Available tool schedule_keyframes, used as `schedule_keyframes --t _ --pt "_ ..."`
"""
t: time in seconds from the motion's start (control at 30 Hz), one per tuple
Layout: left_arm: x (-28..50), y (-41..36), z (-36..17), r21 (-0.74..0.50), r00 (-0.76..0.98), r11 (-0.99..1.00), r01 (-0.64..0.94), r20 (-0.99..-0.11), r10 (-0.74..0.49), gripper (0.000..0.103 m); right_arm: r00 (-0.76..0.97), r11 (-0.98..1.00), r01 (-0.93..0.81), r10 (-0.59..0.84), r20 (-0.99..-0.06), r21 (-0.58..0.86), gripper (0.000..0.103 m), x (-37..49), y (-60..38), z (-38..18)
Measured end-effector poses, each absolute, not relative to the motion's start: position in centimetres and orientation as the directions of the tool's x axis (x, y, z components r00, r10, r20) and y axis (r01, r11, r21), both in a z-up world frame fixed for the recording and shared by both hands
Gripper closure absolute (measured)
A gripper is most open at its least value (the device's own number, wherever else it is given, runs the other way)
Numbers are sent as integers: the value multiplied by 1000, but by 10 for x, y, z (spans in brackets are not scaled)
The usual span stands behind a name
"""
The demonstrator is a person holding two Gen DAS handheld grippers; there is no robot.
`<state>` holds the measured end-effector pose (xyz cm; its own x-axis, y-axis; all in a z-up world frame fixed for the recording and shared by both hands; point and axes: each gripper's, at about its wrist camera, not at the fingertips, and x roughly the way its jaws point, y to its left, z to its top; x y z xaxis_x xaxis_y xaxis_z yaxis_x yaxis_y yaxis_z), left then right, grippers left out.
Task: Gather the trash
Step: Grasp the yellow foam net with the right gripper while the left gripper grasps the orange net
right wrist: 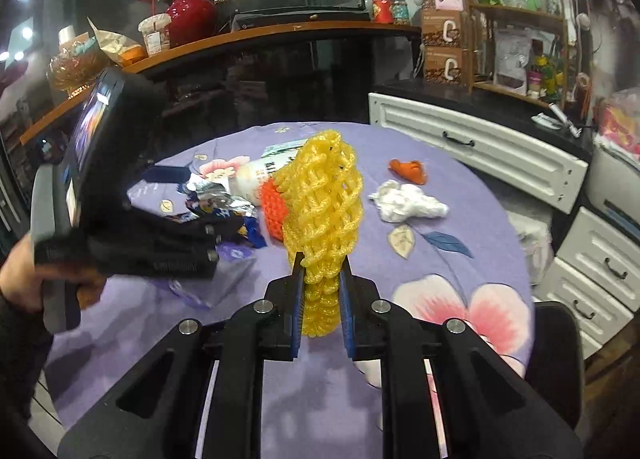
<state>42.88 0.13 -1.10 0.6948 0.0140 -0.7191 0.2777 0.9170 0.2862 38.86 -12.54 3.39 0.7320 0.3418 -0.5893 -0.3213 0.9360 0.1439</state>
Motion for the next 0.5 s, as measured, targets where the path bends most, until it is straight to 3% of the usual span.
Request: schedule_keyframes --t 0.2,0.3,0.43,0.5 --pt "455 -18 -15 195 643 935 296 -764 -44 18 742 948 -286 313 -593 143 87 376 -146 29" --pt "474 -31 -25 192 611 939 284 -791 -23 24 744 954 -267 295 -599 139 87 369 -158 27" --pt "495 -37 -40 200 570 949 242 -821 28 41 744 959 -251 279 -607 133 87 359 -174 24" --pt "501 -36 -46 183 555 960 214 -831 35 57 744 961 -247 272 -611 126 87 354 -180 22"
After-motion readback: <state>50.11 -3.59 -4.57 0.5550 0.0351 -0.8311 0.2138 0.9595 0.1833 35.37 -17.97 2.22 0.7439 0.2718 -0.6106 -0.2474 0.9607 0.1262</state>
